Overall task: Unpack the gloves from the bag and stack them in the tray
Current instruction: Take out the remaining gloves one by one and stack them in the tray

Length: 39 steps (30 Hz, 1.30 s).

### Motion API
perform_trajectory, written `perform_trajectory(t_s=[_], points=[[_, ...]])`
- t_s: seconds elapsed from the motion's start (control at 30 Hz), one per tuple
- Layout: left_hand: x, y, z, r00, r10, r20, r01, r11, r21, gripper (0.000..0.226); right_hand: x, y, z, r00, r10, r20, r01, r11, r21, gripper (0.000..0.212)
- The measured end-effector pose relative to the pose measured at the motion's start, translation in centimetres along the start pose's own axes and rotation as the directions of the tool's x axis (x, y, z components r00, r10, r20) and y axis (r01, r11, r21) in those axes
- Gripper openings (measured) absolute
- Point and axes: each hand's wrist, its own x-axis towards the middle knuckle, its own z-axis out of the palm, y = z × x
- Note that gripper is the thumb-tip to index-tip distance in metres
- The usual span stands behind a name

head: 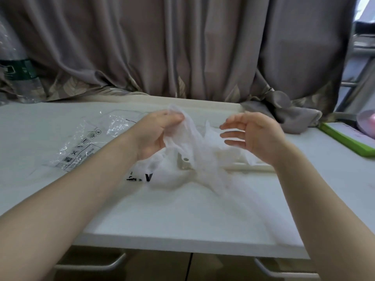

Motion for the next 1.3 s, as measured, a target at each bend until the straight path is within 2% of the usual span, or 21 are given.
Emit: perform_trajectory(t_s=[0.07, 0.13, 0.23, 0.3, 0.4, 0.5, 0.67, 0.73, 0.83, 0.9, 0.93, 0.97, 1.03, 1.07, 1.13, 1.23, 1.3], points=[[0.6, 0.2, 1.4, 1.000, 0.000, -0.013, 0.001, 0.993, 0.119, 0.021, 0.2, -0.3, 1.1, 0.993, -0.076, -0.086, 0.054, 0.971, -0.232, 0.022], [1.2, 0.5, 2.8, 1.000, 0.014, 0.023, -0.019, 0.981, 0.193, 0.016, 0.3, -0.8, 3.0, 0.982, -0.184, -0.047, 0.154, 0.915, -0.373, 0.022], [1.7, 1.3, 4.1, 0.996, 0.045, 0.072, -0.061, 0.968, 0.244, 0.027, 0.1, -1.1, 4.7, 0.962, -0.268, 0.057, 0.261, 0.835, -0.485, 0.028], [1.8, 1.8, 4.8, 0.994, 0.077, 0.079, -0.094, 0.963, 0.253, 0.026, 0.0, -1.3, 4.7, 0.951, -0.308, 0.035, 0.277, 0.792, -0.543, 0.025], [2.2, 2.1, 5.8, 0.992, 0.117, 0.037, -0.122, 0.962, 0.243, 0.024, -0.5, -1.4, 3.6, 0.957, -0.289, -0.021, 0.237, 0.825, -0.513, 0.028], [3.1, 2.2, 6.4, 0.990, 0.136, -0.021, -0.130, 0.974, 0.186, 0.027, -1.1, -1.7, 1.8, 0.978, -0.205, -0.031, 0.165, 0.861, -0.481, 0.023], [5.3, 1.5, 7.0, 0.986, 0.132, -0.102, -0.124, 0.989, 0.079, 0.029, -2.0, -2.1, -3.2, 0.990, -0.130, -0.052, 0.082, 0.837, -0.542, 0.013], [6.3, 0.9, 7.0, 0.974, 0.133, -0.182, -0.119, 0.989, 0.086, 0.026, -2.5, -2.5, -5.4, 0.996, -0.080, -0.043, 0.045, 0.846, -0.531, 0.018], [7.4, -0.6, 6.7, 0.958, 0.131, -0.254, -0.095, 0.984, 0.150, 0.024, -2.2, -2.5, -8.4, 0.995, -0.045, -0.088, 0.013, 0.940, -0.342, 0.024], [8.3, -2.1, 6.8, 0.946, 0.104, -0.306, -0.034, 0.974, 0.225, 0.018, -1.3, -1.8, -10.5, 0.991, 0.030, -0.134, -0.053, 0.984, -0.169, 0.020], [8.5, -2.7, 6.7, 0.935, 0.091, -0.343, -0.005, 0.970, 0.243, 0.015, -0.7, -1.2, -11.4, 0.986, 0.095, -0.135, -0.105, 0.992, -0.071, 0.018], [8.9, -3.3, 6.6, 0.922, 0.082, -0.377, 0.017, 0.968, 0.251, 0.013, -0.2, -0.6, -12.2, 0.976, 0.169, -0.136, -0.170, 0.985, 0.003, 0.026], [9.5, -4.3, 6.5, 0.904, 0.090, -0.418, 0.037, 0.958, 0.286, 0.013, 0.6, 0.2, -13.0, 0.946, 0.280, -0.165, -0.274, 0.960, 0.060, 0.034], [9.8, -4.7, 6.4, 0.902, 0.105, -0.419, 0.040, 0.946, 0.322, 0.016, 1.1, 0.4, -13.4, 0.936, 0.309, -0.167, -0.301, 0.951, 0.069, 0.027], [10.2, -5.1, 6.4, 0.911, 0.150, -0.384, 0.025, 0.910, 0.414, 0.025, 2.2, 0.4, -13.6, 0.927, 0.313, -0.208, -0.315, 0.949, 0.028, 0.011], [10.8, -5.0, 6.9, 0.936, 0.144, -0.321, 0.037, 0.867, 0.497, 0.043, 3.7, -0.1, -13.7, 0.911, 0.232, -0.340, -0.311, 0.929, -0.201, 0.016], [11.2, -4.6, 6.8, 0.941, 0.067, -0.331, 0.118, 0.852, 0.510, 0.040, 4.8, -0.2, -13.9, 0.908, 0.170, -0.383, -0.333, 0.848, -0.412, 0.015]])
